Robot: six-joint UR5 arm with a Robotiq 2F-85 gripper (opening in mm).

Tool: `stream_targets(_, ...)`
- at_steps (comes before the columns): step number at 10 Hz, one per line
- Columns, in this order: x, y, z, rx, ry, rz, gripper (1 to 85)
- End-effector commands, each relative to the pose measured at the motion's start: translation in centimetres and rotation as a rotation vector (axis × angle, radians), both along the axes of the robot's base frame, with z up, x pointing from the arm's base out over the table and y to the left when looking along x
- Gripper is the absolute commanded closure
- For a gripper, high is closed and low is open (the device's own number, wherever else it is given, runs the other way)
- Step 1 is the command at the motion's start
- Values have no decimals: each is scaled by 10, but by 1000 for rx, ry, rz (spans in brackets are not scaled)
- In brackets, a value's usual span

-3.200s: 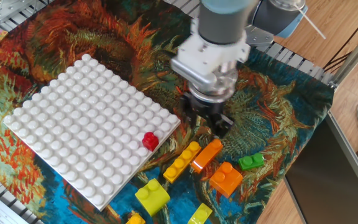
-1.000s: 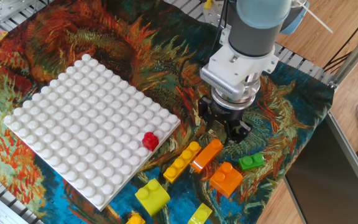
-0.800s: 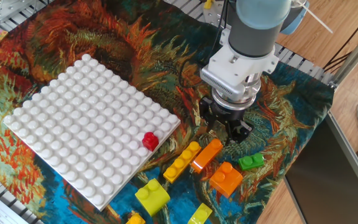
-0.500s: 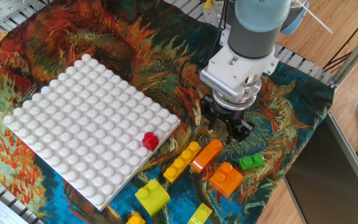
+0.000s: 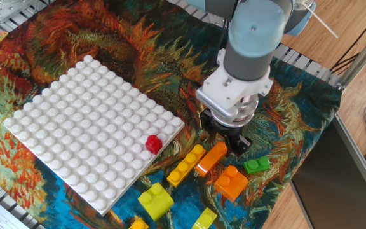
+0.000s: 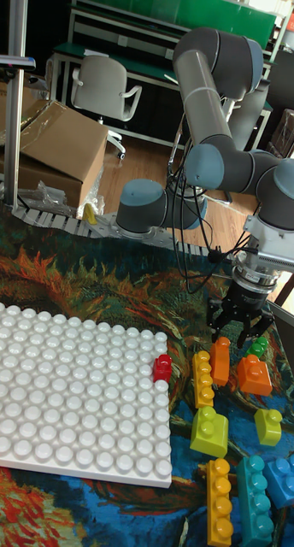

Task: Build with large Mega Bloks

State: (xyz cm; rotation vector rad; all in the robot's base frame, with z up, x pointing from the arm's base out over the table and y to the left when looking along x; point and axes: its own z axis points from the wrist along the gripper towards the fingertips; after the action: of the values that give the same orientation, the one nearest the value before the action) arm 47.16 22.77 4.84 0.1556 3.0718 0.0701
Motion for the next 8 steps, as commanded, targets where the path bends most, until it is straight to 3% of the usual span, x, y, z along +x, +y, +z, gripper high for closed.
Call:
stream_targets(1, 1, 0, -2, 7, -1, 9, 327)
stream_targets(8, -8, 1, -11, 2, -1, -29, 343)
